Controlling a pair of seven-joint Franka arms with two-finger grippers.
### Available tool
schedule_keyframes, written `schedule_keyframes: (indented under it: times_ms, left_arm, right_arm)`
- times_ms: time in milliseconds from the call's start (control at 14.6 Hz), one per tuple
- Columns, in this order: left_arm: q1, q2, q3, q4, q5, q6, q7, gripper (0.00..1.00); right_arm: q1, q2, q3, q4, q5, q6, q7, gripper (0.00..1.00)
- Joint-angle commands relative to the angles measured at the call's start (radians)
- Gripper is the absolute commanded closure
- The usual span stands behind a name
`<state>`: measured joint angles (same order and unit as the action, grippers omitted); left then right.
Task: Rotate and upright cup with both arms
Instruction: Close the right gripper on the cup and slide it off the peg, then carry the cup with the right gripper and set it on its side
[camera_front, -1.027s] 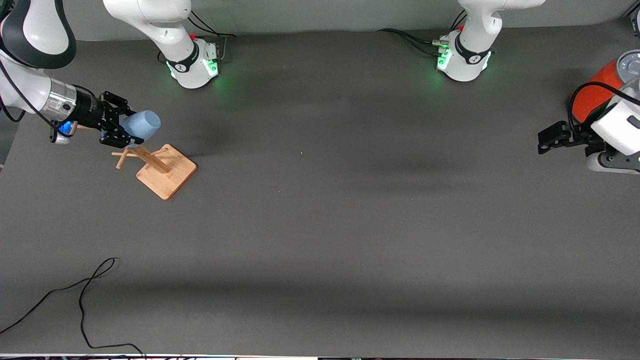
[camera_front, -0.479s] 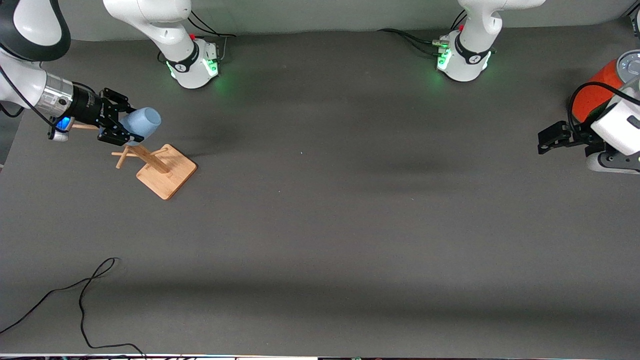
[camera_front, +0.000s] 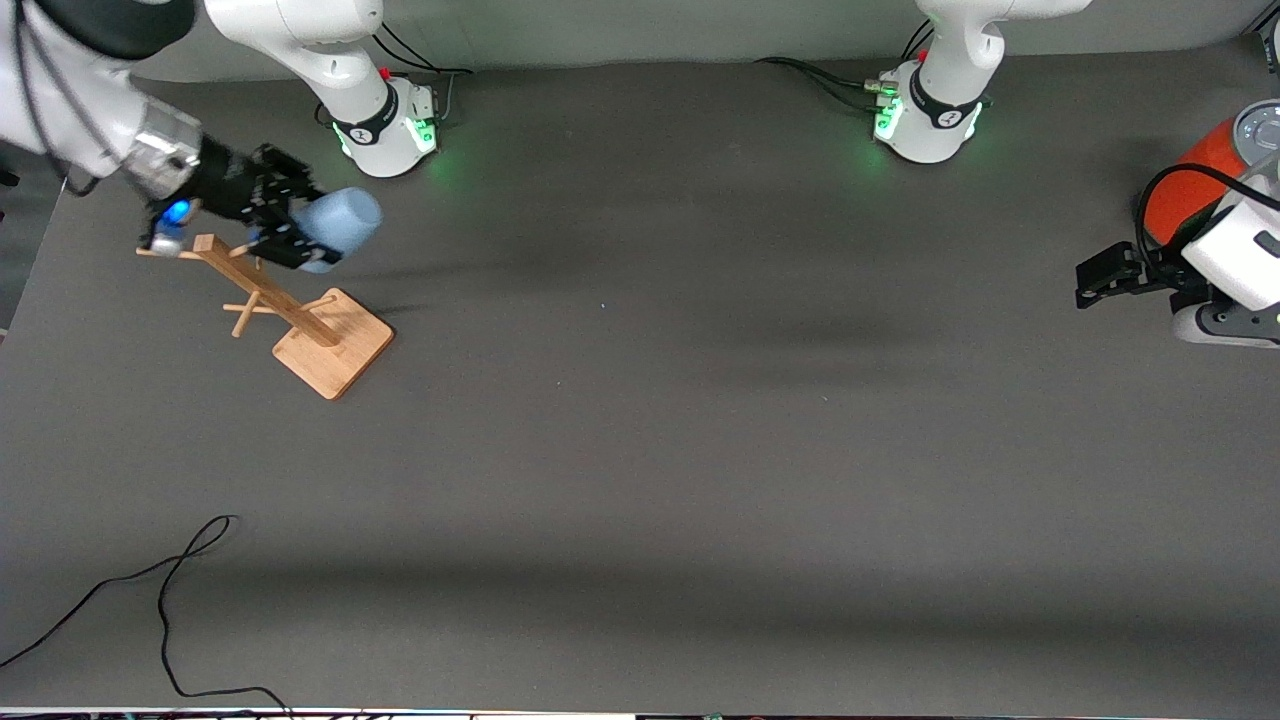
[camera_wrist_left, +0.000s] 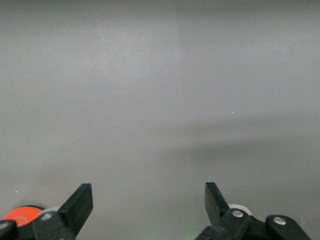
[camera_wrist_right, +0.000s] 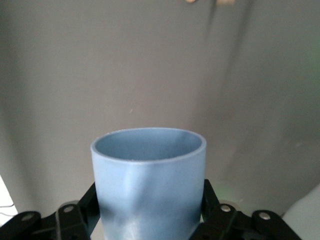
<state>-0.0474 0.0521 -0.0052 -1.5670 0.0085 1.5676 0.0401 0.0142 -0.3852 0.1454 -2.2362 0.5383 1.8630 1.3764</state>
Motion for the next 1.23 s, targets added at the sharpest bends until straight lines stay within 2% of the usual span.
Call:
schedule_keyframes:
  times_ms: [0,137,205,411,548,685,890,1027,1164]
  left_arm:
    - [-0.005,-0.005,0.004,0.010,0.002,-0.006,0.012,0.00]
    - [-0.005,-0.005,0.004,0.010,0.002,-0.005,0.012,0.00]
    - [-0.005,-0.005,0.004,0.010,0.002,-0.004,0.012,0.00]
    - [-0.005,-0.005,0.004,0.010,0.002,-0.005,0.012,0.00]
    - [-0.008,-0.005,0.004,0.008,0.002,-0.009,-0.006,0.00]
    - [-0.006,-0.006,0.004,0.010,-0.001,-0.015,-0.006,0.00]
    - [-0.006,-0.006,0.004,0.008,-0.004,-0.021,-0.008,0.00]
    - [-0.006,-0.006,0.004,0.007,-0.005,-0.026,-0.022,0.00]
    - [-0.009,-0.006,0.004,0.004,-0.004,-0.028,-0.046,0.00]
  right_arm:
    - [0.000,0.089,0.178,0.122,0.022,0.092,0.191,0.42]
    - [-0.002,0.164,0.329,0.159,-0.006,0.203,0.281,0.42]
    - [-0.005,0.205,0.400,0.165,-0.047,0.258,0.306,0.42]
    - [0.000,0.369,0.577,0.185,-0.216,0.431,0.455,0.42]
    - [0.001,0.487,0.658,0.185,-0.387,0.525,0.599,0.42]
    - [0.038,0.615,0.695,0.191,-0.611,0.547,0.760,0.42]
    - [0.082,0.799,0.695,0.205,-0.924,0.570,1.010,0.42]
    - [0.119,0.934,0.694,0.251,-1.097,0.571,1.168,0.42]
    - [0.122,1.028,0.694,0.288,-1.222,0.567,1.292,0.42]
